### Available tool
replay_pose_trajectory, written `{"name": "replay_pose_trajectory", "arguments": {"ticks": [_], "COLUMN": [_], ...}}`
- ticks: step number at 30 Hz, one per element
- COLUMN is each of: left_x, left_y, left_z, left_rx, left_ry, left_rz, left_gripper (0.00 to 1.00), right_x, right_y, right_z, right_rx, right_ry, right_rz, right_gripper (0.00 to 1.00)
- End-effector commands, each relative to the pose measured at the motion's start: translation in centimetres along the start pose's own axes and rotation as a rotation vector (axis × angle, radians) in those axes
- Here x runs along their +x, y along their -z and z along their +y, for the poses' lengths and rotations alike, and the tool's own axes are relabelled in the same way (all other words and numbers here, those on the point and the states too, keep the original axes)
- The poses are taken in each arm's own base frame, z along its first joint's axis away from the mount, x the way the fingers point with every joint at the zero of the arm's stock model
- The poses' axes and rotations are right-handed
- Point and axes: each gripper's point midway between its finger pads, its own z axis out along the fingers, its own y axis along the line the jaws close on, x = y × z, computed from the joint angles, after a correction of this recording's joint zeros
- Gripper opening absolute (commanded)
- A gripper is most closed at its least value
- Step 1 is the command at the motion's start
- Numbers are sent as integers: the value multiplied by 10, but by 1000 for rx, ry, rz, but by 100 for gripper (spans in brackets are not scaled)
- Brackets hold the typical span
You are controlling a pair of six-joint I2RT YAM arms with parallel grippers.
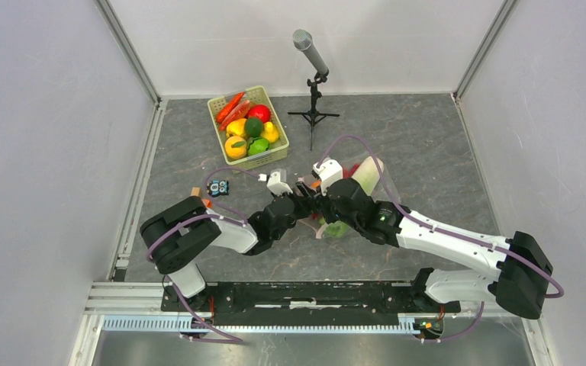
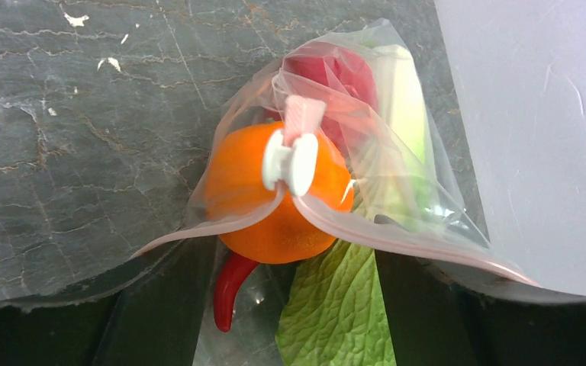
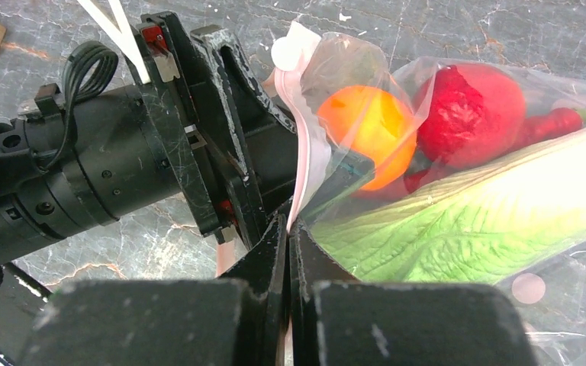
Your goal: Open the zip-top bag and remove the fake food
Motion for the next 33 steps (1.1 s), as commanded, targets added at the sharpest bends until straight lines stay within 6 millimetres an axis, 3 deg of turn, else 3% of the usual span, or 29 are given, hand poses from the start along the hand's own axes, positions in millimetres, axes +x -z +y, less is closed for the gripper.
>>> {"name": "replay_pose_trajectory", "arguments": {"ticks": [1, 10, 15, 20, 24, 33], "left_x": [-21, -21, -24, -25, -27, -17], "left_y": [-16, -32, -33, -19, -4, 26], "left_z": [-28, -28, -31, -27, -23, -21], "left_rx": [61, 60, 89, 105, 117, 129], "left_ry": [88, 80, 90, 87, 76, -1], "left_rz": [-91, -101, -102, -88, -80, 35], "left_gripper": [83, 79, 63, 43, 34, 32], "right_x": [-21, -18, -13, -11, -8, -6], "right_y": [11, 12, 11, 11, 13, 19], "right_z": [56, 61, 55, 25, -3, -42], "right_rx": [-241, -272, -242, -87, 61, 264], "right_ry": [-60, -66, -70, -74, -74, -78], "right_rz": [-38, -29, -23, -43, -49, -61], "right_gripper": [0, 0, 0, 0, 0, 0]}}
